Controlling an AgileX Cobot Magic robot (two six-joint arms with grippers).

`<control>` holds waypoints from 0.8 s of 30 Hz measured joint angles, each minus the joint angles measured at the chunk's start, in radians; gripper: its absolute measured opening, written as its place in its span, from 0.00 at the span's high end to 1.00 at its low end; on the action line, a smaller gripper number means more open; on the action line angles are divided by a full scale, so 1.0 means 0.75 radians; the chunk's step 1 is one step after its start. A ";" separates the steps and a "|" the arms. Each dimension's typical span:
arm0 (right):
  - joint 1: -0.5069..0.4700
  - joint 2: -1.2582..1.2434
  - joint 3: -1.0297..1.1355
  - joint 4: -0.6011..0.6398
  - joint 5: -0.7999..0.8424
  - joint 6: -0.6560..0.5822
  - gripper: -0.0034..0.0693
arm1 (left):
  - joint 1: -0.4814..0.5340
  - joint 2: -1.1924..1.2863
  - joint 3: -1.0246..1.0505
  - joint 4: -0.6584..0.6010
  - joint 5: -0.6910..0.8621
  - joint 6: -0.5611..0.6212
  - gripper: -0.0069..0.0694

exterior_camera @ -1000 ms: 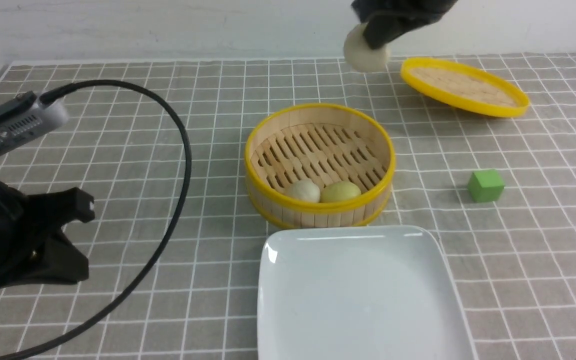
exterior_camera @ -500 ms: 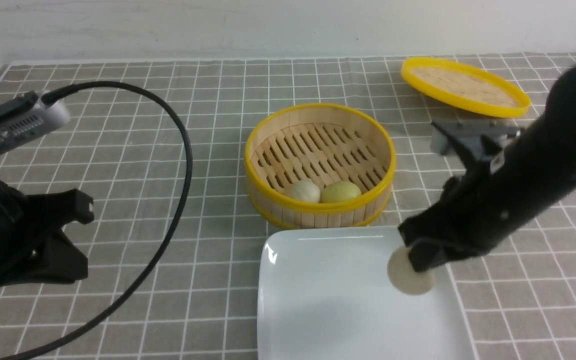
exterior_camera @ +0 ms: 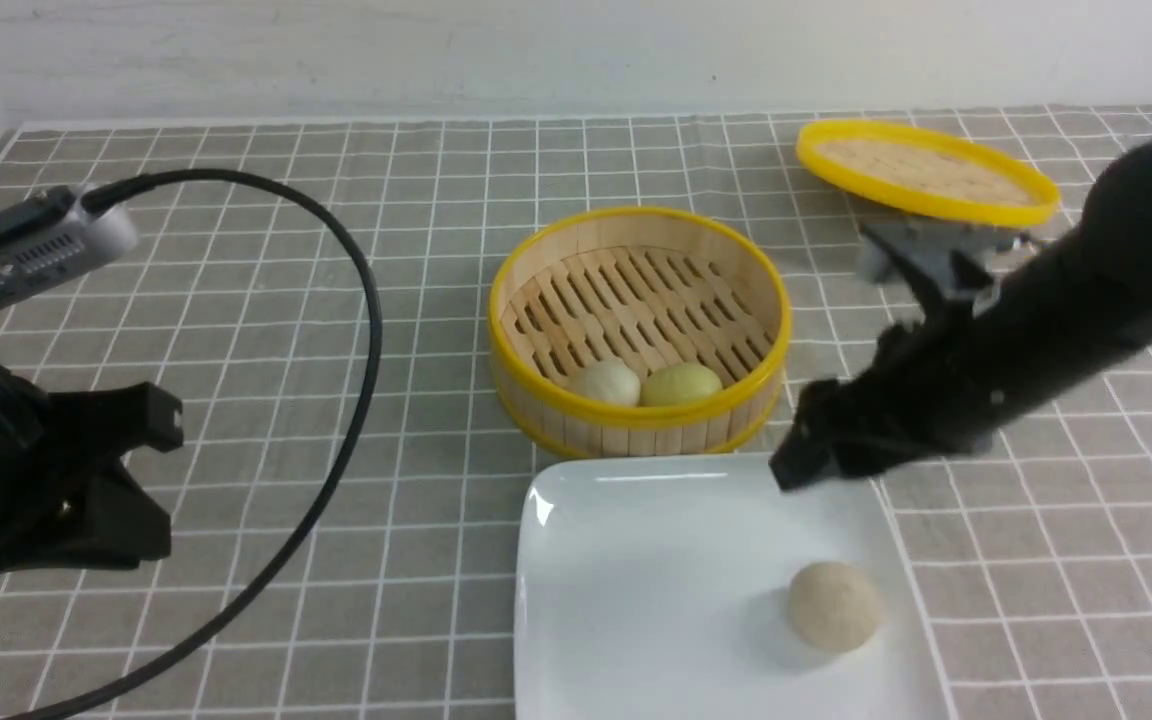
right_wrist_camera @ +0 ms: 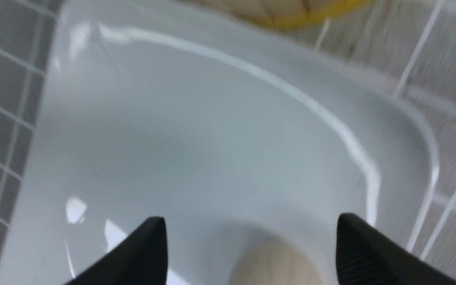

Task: Put the steamed buns into the plate on the grey tablecloth.
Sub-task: 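Move the steamed bun from the bamboo steamer onto the white plate with the right gripper, then reach toward a bun in the bamboo steamer with the right gripper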

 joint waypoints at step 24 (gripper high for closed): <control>0.078 0.623 -0.661 -0.084 0.156 -0.140 0.61 | 0.000 0.000 0.000 0.020 -0.059 -0.001 0.73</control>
